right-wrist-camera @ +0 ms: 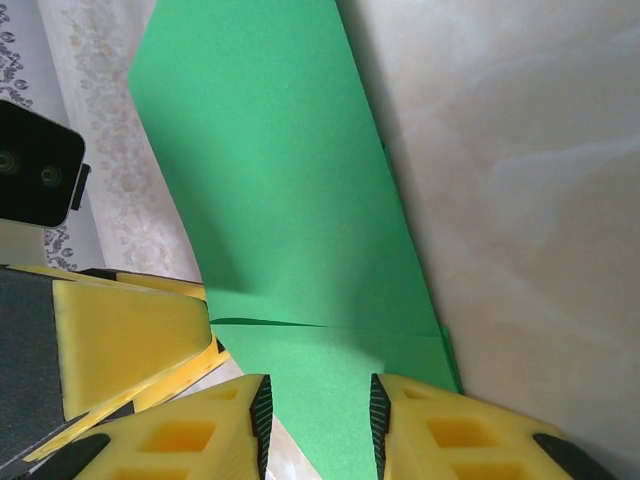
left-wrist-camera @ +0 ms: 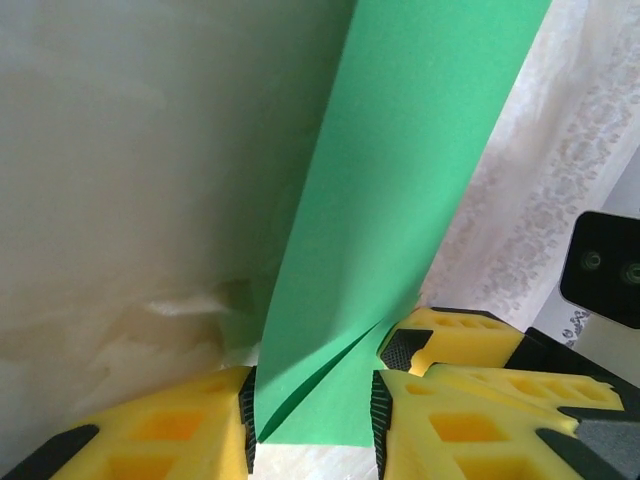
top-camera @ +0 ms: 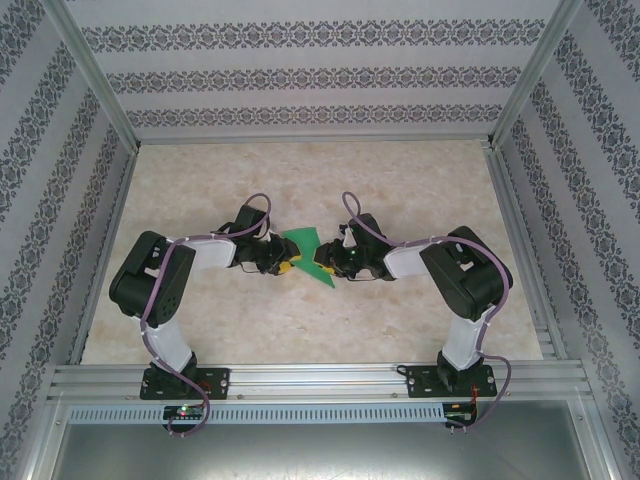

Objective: Fold a paper plane with a square sheet of paper (pick it up from the middle)
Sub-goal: Fold the wing for the fifth time at the center of the table.

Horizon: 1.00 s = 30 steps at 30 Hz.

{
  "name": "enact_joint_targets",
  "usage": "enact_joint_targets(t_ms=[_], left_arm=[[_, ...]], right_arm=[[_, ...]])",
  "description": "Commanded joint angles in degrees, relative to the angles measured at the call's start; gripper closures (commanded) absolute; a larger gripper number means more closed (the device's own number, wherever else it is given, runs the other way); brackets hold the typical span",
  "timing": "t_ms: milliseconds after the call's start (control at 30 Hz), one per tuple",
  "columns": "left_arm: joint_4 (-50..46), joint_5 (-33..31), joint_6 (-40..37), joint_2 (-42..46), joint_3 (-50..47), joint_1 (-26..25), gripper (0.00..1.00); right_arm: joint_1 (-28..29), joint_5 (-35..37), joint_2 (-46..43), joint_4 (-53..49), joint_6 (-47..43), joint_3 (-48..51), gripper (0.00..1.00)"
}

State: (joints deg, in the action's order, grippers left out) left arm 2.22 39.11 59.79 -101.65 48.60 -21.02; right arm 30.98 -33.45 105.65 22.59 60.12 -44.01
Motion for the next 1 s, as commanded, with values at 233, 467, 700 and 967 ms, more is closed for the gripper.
enact_joint_targets(t_ms=[233, 467, 700, 967], left_arm=[[8.24, 3.94, -2.7, -0.74, -0.43, 0.1, 0.67], [8.64, 4.73, -3.47, -1.01, -0.37, 0.09, 0.74], [9.29, 5.01, -4.41, -0.31, -0.7, 0.01, 0.74], [6.99, 5.27, -4.8, -1.01, 0.09, 0.08, 0.86]], right_arm=[[-1.19, -1.7, 1.28, -0.34, -1.46, 1.6, 0.65], [-1.31, -0.48, -1.35, -3.81, -7.4, 0.08, 0.55], [-1.28, 0.23, -1.87, -6.07, -11.2, -1.78, 0.53], [-1.21, 1.13, -3.76, -6.68, -16.09, -2.19, 0.46]])
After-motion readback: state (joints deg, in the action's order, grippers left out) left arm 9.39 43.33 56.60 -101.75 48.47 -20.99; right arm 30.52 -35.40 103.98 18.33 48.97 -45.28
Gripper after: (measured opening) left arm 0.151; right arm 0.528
